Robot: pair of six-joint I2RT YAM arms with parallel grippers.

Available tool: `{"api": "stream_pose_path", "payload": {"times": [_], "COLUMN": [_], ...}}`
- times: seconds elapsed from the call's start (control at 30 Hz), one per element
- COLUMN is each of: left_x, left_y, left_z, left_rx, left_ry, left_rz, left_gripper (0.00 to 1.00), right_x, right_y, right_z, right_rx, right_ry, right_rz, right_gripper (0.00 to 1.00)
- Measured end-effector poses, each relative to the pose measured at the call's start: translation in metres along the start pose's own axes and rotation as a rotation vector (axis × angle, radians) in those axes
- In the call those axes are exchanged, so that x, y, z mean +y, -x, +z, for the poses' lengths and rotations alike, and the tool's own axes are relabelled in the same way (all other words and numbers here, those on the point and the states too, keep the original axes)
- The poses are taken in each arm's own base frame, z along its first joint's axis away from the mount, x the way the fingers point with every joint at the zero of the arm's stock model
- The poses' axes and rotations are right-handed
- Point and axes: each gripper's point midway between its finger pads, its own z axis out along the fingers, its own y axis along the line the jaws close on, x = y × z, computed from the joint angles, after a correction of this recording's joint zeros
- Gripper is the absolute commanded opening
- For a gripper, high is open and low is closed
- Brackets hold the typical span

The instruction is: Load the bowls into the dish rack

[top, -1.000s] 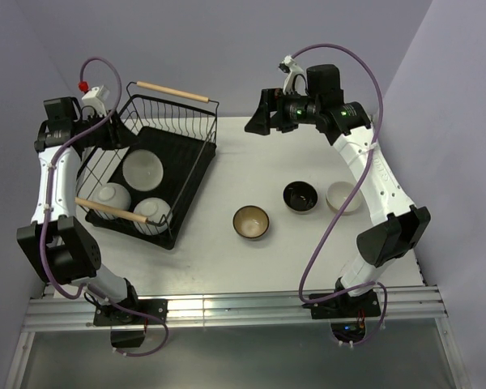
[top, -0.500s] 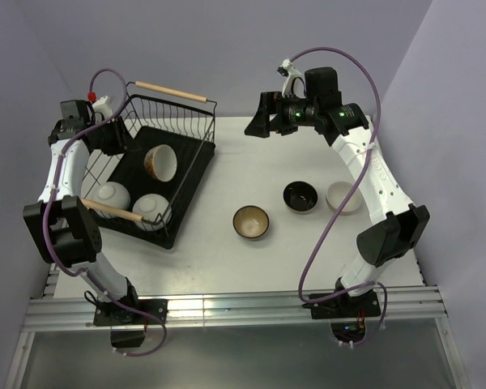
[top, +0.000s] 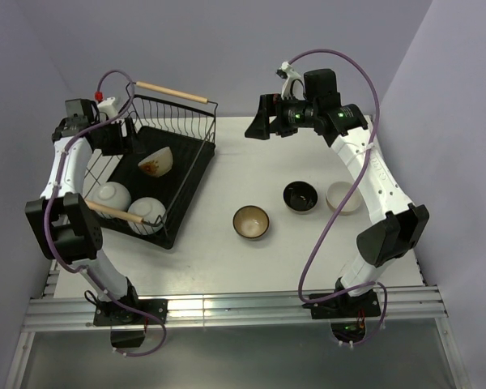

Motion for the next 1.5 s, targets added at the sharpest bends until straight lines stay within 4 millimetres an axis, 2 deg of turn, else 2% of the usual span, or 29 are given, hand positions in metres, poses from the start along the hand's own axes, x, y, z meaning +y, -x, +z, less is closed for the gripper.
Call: {"api": "stream_pose_path", "payload": {"times": [0.4,0.63,0.83,0.87,0.93,0.97,1.07,1.17,1.4,1.5], "left_x": [0.016,0.008,0.008,0.01,0.014,0.016,0.019,0.018,0.019,0.018], "left_y": [-0.028,-0.04,-0.051,-0.052,-0.054,-0.056,-0.059,-0.059,-0.053,-0.029], "left_z": [0.038,0.052,0.059,0.061,0.064,0.066,0.069,0.069,0.068,0.059], "left_rx": [0.113,0.153,0.177,0.181,0.185,0.189,0.193,0.192,0.177,0.118], "left_ry": [0.068,0.053,0.071,0.08,0.094,0.1,0.111,0.109,0.135,0.159], "left_rz": [0.013,0.021,0.021,0.019,0.015,0.007,-0.005,-0.019,-0.06,-0.057], "left_gripper": [0.73,0.69,0.48,0.39,0.3,0.22,0.09,0.0,0.0,0.0], "right_x": [0.0,-0.001,-0.001,-0.001,-0.001,-0.002,-0.004,-0.009,-0.006,-0.004], "right_y": [0.0,-0.001,-0.001,-0.001,-0.002,-0.002,-0.003,-0.004,-0.001,0.005], "right_z": [0.0,0.0,0.0,0.0,0.001,0.001,0.005,0.01,0.02,0.022], "right_rx": [0.002,0.005,0.005,0.005,0.007,0.007,0.012,0.016,0.001,-0.024], "right_ry": [0.0,-0.001,-0.002,-0.002,-0.003,-0.004,-0.011,-0.027,-0.023,-0.02], "right_rz": [-0.004,-0.007,-0.007,-0.007,-0.005,-0.002,0.008,0.022,0.052,0.054], "right_gripper": [1.0,1.0,1.0,1.0,1.0,1.0,1.0,1.0,1.0,1.0]}}
